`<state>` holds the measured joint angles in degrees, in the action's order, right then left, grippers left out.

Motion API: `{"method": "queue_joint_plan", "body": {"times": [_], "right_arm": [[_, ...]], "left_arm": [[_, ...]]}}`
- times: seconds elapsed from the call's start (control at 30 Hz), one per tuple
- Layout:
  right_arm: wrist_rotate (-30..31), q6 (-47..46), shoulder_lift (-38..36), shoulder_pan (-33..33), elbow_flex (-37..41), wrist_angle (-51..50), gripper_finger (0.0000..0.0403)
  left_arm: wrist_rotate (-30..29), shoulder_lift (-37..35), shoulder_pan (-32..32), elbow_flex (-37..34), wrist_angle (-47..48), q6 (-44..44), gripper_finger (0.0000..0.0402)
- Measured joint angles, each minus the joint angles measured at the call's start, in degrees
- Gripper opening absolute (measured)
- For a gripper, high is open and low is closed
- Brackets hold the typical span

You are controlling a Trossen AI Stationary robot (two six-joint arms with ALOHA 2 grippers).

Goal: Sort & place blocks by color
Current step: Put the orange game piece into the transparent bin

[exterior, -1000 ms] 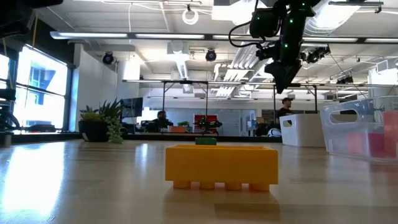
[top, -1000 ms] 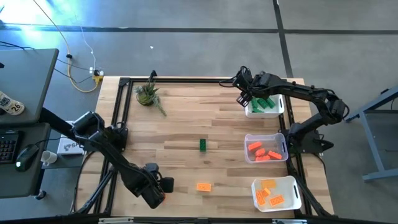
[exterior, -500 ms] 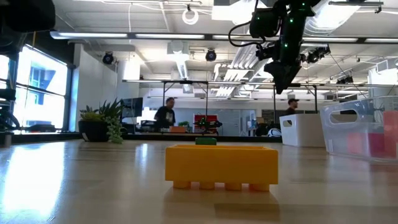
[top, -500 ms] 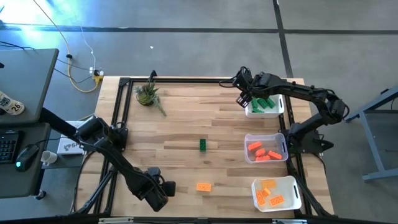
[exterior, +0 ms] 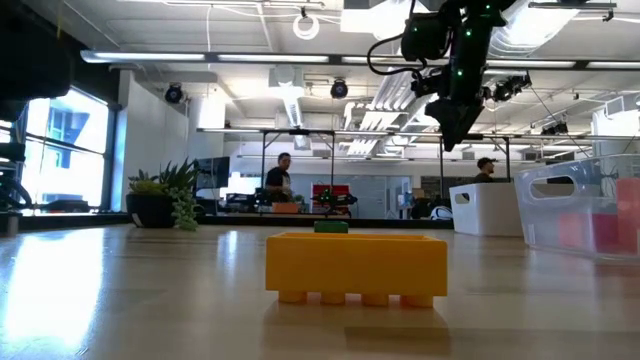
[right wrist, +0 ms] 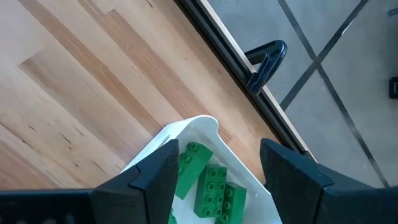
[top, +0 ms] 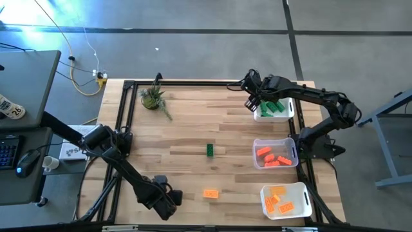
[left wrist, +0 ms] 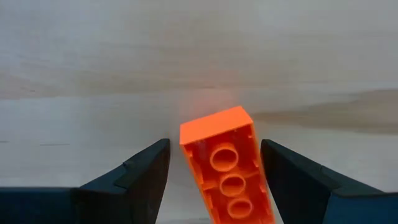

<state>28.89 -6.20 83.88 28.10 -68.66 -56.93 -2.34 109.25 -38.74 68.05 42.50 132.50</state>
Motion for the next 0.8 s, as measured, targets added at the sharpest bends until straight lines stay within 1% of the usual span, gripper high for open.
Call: {"method": "queue_joint_plan", "body": {"times": [0.17, 0.27, 0.37, 0.53, 0.6, 0.7, 0.8], "right_arm": [[-0.32, -0.35, 0.0, 0.0, 0.0, 0.29, 0.0212], [-0.42, -0.35, 0.0, 0.0, 0.02, 0.33, 0.0212], [-0.42, -0.36, 0.0, 0.0, 0.02, 0.33, 0.0212], [-1.1, -0.39, 0.0, 0.0, 0.02, 0.66, 0.0212], [-2.19, -0.39, 0.0, 0.0, 0.03, 0.79, 0.0212], [-5.34, -0.41, 0.0, 0.0, 0.04, 1.07, 0.0212], [-10.31, -0.38, 0.0, 0.0, 0.04, 1.72, 0.0212]], "left_arm": [[1.95, 1.58, 0.11, 0.26, -0.24, -2.1, 0.0238], [1.93, 1.62, 0.51, 0.22, -0.22, -3.33, 0.0227], [2.53, 1.29, 1.01, 0.16, 0.23, -5.0, 0.0198], [2.93, 1.29, 2.02, 0.13, 0.41, -10.8, 0.0132], [2.93, 1.32, 2.49, 0.09, 0.39, -12.61, 0.0111], [2.56, 1.3, 3.28, 0.09, 0.08, -14.65, 0.011], [2.33, 0.89, 4.05, 0.02, -0.77, -16.88, 0.011]]}}
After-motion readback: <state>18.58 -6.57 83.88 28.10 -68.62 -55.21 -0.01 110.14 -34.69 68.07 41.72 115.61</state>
